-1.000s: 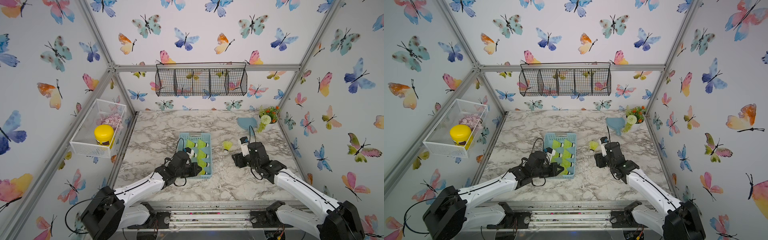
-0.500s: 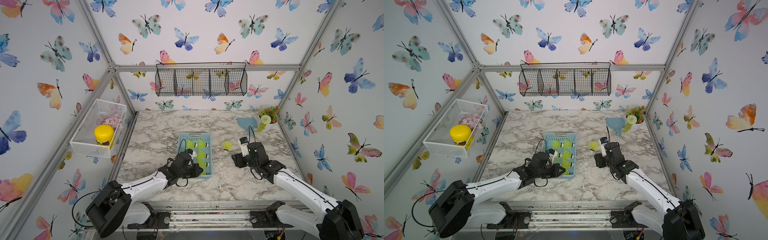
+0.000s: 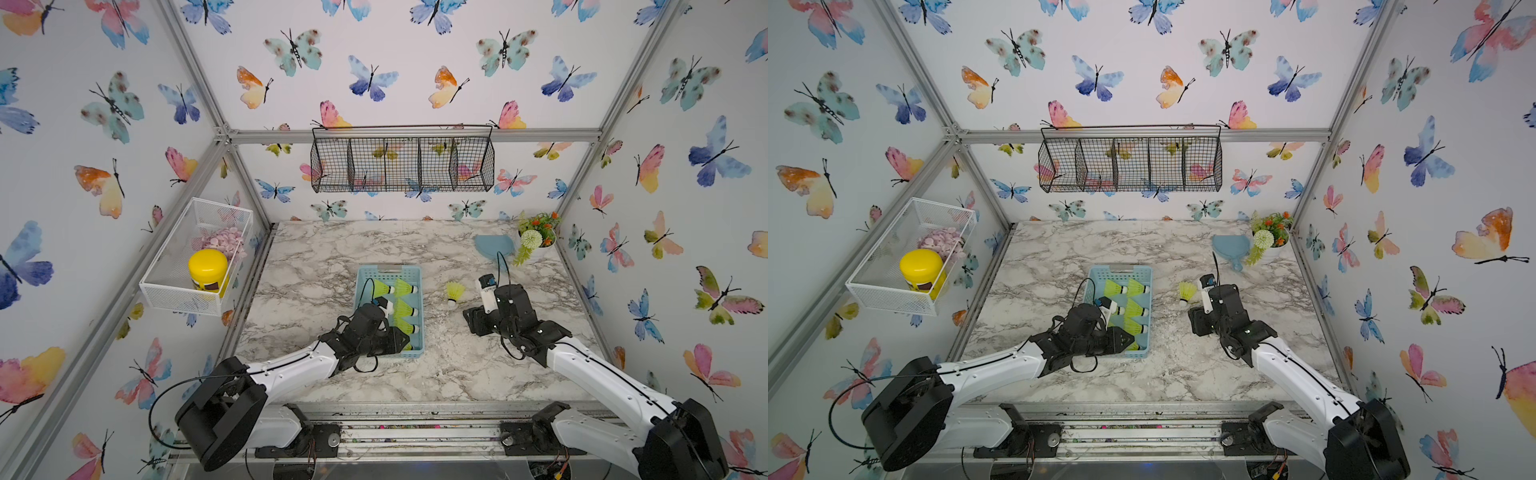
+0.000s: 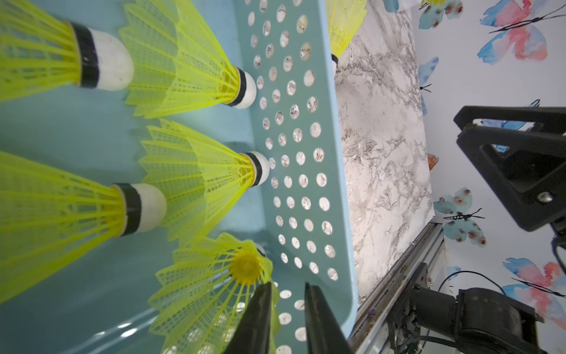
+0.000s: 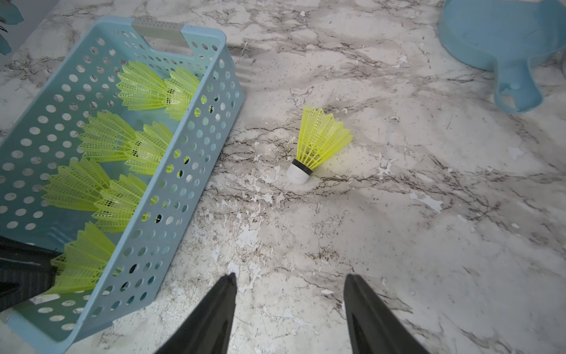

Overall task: Put the shuttlecocks into the storage box
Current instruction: Place the shuttlecock in the storage box.

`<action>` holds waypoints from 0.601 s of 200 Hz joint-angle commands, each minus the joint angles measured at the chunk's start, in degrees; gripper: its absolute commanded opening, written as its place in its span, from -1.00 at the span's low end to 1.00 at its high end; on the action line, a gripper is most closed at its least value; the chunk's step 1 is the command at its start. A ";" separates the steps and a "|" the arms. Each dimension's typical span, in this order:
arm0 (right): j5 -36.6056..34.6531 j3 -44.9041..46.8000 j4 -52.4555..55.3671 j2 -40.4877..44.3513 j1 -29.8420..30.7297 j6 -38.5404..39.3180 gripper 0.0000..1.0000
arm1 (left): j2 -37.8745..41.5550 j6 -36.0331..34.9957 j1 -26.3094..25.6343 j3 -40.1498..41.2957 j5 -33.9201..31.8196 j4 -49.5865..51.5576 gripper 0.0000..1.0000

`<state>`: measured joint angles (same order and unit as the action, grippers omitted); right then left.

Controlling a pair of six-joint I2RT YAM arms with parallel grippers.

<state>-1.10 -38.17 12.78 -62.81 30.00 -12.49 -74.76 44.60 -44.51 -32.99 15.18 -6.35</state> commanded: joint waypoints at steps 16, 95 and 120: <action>0.27 0.47 -0.73 -0.47 0.24 -0.52 0.26 | -0.55 -2.33 -0.99 -2.15 -3.61 6.14 -0.31; -0.56 0.03 -0.61 -1.61 0.23 -0.43 0.26 | -0.21 -8.22 -2.11 -8.36 -10.28 16.89 -0.10; -1.56 -0.06 -0.73 -2.05 0.24 -1.11 0.26 | 0.16 -9.90 -2.24 -9.52 -11.56 19.53 -0.08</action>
<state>-1.34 -38.17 12.73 -64.20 30.00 -12.51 -74.94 38.00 -46.28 -40.86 6.85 8.08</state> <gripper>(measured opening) 0.629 0.458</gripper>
